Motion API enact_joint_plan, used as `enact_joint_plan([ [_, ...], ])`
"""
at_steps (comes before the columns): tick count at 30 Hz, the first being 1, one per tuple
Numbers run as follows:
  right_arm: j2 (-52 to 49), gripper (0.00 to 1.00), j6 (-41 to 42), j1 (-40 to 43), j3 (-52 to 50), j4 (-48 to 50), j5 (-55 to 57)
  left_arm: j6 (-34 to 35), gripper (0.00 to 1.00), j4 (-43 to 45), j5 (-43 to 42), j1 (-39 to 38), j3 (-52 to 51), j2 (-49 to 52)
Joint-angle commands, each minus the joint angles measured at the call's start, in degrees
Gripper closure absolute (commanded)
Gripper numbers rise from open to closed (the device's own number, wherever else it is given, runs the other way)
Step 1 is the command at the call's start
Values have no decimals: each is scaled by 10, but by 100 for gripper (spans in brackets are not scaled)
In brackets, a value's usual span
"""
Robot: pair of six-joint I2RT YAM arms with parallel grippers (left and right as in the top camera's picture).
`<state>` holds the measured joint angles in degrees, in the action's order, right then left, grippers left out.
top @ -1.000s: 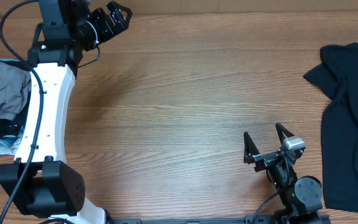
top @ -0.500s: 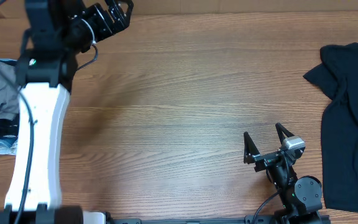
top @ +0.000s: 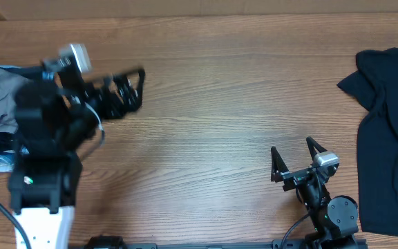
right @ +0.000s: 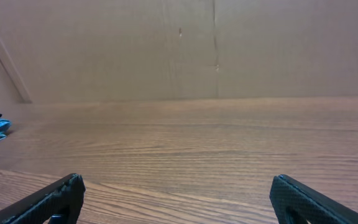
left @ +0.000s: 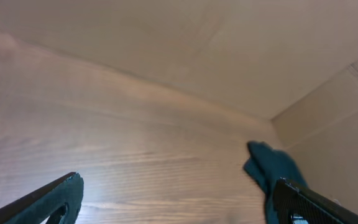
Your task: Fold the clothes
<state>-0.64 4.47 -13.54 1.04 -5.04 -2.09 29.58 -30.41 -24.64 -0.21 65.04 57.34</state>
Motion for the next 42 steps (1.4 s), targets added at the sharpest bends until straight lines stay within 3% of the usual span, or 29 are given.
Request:
enact_joint_plan([
  [1, 3, 0, 0, 2, -6, 3, 5, -12, 0, 49, 22, -2, -151, -68],
  [4, 3, 0, 0, 2, -6, 3, 5, -12, 0, 127, 33, -2, -273, -117],
  [10, 3, 0, 0, 2, -6, 3, 5, -13, 0, 315, 139, -2, -481, -190],
  [18, 3, 0, 0, 2, -6, 3, 5, -13, 0, 413, 221, -2, -623, -245],
  [22, 3, 0, 0, 2, -6, 3, 5, -26, 0, 390, 251, -2, -648, -273],
  [26, 3, 0, 0, 2, -6, 3, 5, -116, 0, 365, 252, -2, -648, -304],
  [31, 3, 0, 0, 2, -6, 3, 5, -226, 0, 268, 253, -2, -648, -395],
  [35, 3, 0, 0, 2, -6, 3, 5, -293, 0, 261, 253, -2, -648, -442],
  [42, 3, 0, 0, 2, -6, 3, 5, -329, 0, 260, 252, -2, -648, -546],
])
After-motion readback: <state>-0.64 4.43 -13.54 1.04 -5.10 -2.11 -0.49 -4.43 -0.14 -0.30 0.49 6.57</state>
